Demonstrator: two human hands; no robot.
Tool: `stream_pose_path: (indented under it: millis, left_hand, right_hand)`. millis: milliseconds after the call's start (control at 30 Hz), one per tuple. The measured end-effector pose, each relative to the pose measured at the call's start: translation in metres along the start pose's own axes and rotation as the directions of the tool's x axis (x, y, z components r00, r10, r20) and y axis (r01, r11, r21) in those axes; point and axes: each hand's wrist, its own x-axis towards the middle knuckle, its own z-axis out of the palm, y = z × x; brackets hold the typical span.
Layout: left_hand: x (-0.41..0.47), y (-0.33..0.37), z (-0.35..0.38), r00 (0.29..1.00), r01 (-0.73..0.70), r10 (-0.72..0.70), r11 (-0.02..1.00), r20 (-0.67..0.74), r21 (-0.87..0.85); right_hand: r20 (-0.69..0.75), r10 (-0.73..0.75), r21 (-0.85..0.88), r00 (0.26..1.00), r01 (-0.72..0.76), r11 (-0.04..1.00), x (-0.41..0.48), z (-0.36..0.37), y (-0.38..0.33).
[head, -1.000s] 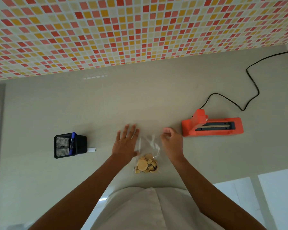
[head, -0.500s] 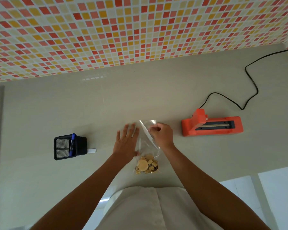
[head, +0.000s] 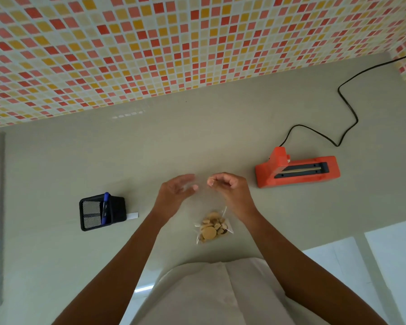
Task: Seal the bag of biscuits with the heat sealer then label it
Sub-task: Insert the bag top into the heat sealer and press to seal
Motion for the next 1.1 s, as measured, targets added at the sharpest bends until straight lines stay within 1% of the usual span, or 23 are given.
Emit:
stream_pose_path:
  millis: [100, 200, 400, 633, 800, 1000, 1100]
  left_hand:
    - [-0.011, 0.013, 0.005, 0.995, -0.033, 0.043, 0.994, 0.093, -0.102]
    - [-0.026, 0.023, 0.010, 0.987, -0.021, 0.049, 0.984, 0.156, -0.177]
    - [-0.054, 0.035, 0.030, 0.965, -0.026, 0.072, 0.983, 0.252, -0.182]
    - [-0.076, 0.043, 0.076, 0.951, 0.045, 0.025, 0.975, 0.309, -0.218]
    - [-0.076, 0.051, 0.126, 0.948, 0.082, -0.007, 0.971, 0.317, -0.223]
    - [-0.069, 0.057, 0.189, 0.954, 0.137, -0.049, 0.948, 0.296, -0.287]
    - [-0.061, 0.059, 0.220, 0.963, 0.156, -0.073, 0.937, 0.261, -0.314]
  right_hand:
    - [0.018, 0.003, 0.047, 1.000, -0.004, 0.999, -0.012, -0.006, -0.009]
    - [-0.032, 0.012, 0.114, 0.999, -0.009, 0.993, -0.026, -0.015, -0.016]
    - [-0.154, -0.007, 0.211, 0.988, 0.039, 0.977, -0.067, -0.032, -0.017]
    - [-0.221, -0.030, 0.176, 0.975, 0.070, 0.982, -0.104, -0.078, -0.019]
    - [-0.247, -0.013, 0.144, 0.969, 0.050, 0.988, -0.115, -0.125, -0.017]
    - [-0.187, 0.033, 0.125, 0.982, -0.009, 0.992, -0.114, -0.192, -0.008]
    - [-0.177, 0.075, 0.124, 0.981, -0.054, 0.991, -0.102, -0.221, -0.005]
